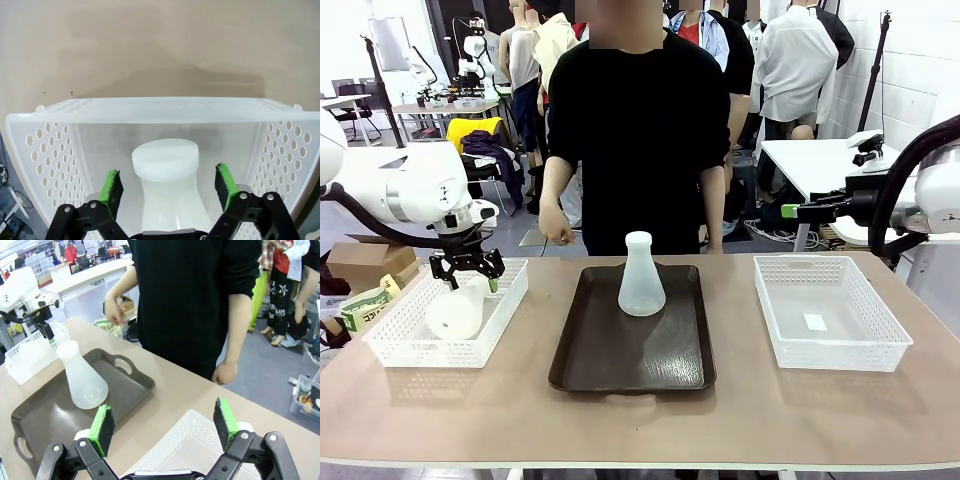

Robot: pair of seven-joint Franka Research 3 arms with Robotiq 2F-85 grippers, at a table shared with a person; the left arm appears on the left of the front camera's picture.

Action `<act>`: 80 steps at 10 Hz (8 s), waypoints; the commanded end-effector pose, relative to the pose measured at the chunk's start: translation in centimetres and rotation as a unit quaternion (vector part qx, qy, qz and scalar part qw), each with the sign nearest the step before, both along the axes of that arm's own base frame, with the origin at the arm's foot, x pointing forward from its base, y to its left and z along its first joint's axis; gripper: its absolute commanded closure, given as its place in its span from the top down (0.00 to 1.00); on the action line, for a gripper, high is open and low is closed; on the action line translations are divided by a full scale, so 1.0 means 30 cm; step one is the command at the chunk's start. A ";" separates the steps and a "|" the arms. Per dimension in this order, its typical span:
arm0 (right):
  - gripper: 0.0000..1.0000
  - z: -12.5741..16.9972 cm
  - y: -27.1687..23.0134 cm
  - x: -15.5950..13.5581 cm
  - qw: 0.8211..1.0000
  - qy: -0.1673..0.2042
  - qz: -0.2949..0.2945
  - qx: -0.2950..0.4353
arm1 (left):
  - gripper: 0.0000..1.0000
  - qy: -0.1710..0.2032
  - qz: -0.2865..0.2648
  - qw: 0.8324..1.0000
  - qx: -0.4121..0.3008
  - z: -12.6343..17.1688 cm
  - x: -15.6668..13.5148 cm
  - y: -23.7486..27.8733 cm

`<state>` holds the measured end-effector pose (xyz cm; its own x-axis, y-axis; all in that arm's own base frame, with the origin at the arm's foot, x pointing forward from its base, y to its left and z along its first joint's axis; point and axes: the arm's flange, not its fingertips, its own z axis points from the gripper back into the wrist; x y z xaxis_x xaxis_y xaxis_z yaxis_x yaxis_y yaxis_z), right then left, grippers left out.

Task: Prepare the laboratory tools.
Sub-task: Pick up the Big flask that the person points to, then place the picked Big flask upright in the Handle tray as directed by the person.

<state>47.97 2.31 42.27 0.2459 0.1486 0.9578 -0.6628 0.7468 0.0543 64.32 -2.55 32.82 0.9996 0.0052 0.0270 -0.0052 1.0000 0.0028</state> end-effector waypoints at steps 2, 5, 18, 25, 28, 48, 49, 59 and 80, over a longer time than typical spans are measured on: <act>1.00 0.001 -0.001 -0.001 1.000 0.006 0.001 -0.002 | 0.48 -0.012 0.018 1.000 -0.005 -0.013 0.014 -0.009; 1.00 0.001 -0.001 -0.001 1.000 0.006 0.001 -0.002 | 0.00 -0.018 0.020 1.000 0.002 -0.009 -0.001 -0.018; 1.00 0.001 -0.001 -0.001 1.000 0.006 0.001 -0.002 | 0.00 -0.008 0.006 1.000 -0.001 -0.007 0.005 -0.012; 1.00 0.001 -0.001 -0.001 1.000 0.006 0.001 -0.002 | 0.00 -0.021 -0.012 1.000 -0.011 0.078 -0.059 -0.031; 1.00 0.001 -0.001 -0.001 1.000 0.006 0.001 -0.002 | 0.00 -0.024 -0.027 0.999 -0.019 0.210 -0.119 -0.030; 1.00 0.001 -0.001 -0.001 1.000 0.006 0.001 -0.002 | 0.00 -0.124 -0.112 0.985 -0.052 0.554 -0.361 -0.042; 1.00 0.001 -0.001 -0.001 1.000 0.006 0.001 -0.002 | 0.00 -0.124 -0.112 0.985 -0.052 0.554 -0.361 -0.042; 1.00 0.001 -0.001 -0.001 1.000 0.006 0.001 -0.002 | 0.00 -0.349 -0.562 0.636 -0.396 0.672 -0.629 -0.420; 1.00 0.001 -0.001 -0.001 1.000 0.006 0.001 -0.002 | 0.00 -0.488 -0.564 0.437 -0.503 0.069 -0.518 -0.767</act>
